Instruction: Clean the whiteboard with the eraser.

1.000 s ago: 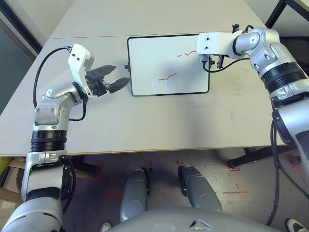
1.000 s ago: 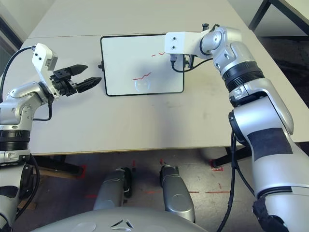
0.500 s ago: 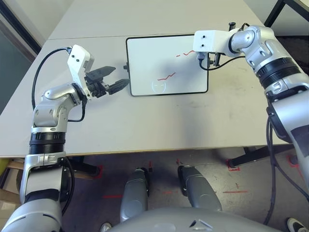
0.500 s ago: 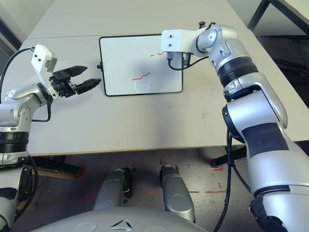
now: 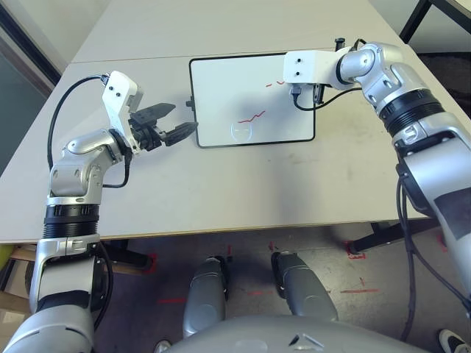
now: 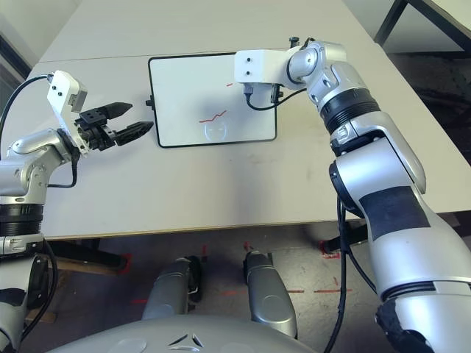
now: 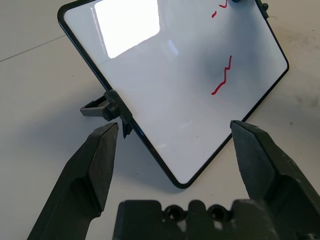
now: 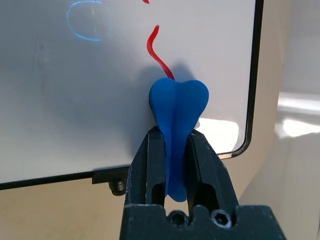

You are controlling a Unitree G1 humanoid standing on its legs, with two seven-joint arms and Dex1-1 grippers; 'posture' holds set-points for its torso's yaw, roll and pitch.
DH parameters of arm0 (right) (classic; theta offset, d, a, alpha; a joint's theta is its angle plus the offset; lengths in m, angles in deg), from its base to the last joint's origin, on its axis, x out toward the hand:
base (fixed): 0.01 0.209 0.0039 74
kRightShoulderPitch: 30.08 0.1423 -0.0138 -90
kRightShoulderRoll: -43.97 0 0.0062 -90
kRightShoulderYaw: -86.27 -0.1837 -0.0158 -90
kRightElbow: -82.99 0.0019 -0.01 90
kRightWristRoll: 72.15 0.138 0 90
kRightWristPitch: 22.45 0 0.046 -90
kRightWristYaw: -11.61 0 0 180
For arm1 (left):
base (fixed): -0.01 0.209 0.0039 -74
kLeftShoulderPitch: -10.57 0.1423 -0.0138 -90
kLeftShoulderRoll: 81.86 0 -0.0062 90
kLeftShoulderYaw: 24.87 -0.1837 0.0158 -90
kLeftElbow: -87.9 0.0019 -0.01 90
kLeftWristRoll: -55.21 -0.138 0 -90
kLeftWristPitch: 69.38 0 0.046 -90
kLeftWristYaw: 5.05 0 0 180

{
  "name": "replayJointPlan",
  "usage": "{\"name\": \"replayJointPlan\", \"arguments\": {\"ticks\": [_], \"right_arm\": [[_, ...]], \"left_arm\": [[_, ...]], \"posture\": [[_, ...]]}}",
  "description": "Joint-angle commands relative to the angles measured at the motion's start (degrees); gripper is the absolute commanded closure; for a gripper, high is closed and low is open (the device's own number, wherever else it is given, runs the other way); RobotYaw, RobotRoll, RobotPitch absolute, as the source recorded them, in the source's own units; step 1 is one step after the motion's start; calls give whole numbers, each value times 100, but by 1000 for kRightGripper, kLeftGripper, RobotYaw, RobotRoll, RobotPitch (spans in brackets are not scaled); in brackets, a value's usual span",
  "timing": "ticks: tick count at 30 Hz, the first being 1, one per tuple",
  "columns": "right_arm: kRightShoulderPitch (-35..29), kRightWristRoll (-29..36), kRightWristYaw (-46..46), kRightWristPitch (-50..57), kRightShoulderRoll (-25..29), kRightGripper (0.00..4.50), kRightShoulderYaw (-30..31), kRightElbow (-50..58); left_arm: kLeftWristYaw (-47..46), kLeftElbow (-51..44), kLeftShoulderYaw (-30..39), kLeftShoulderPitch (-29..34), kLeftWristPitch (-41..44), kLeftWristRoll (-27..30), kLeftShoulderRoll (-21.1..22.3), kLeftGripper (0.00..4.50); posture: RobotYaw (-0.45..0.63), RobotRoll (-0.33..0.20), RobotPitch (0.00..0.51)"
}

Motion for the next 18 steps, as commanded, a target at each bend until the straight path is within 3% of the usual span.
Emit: {"name": "replayJointPlan", "arguments": {"ticks": [1, 18], "right_arm": [[-46, -83, -43, 2, -144, 4150, 112, -126], [18, -280, 42, 87, -482, 4151, 176, -200]], "left_arm": [[-42, -128, 47, 139, 65, 31, 38, 0], [-171, -353, 130, 323, 151, 97, 18, 0]], "posture": [[-137, 0, 182], [-117, 0, 186]]}}
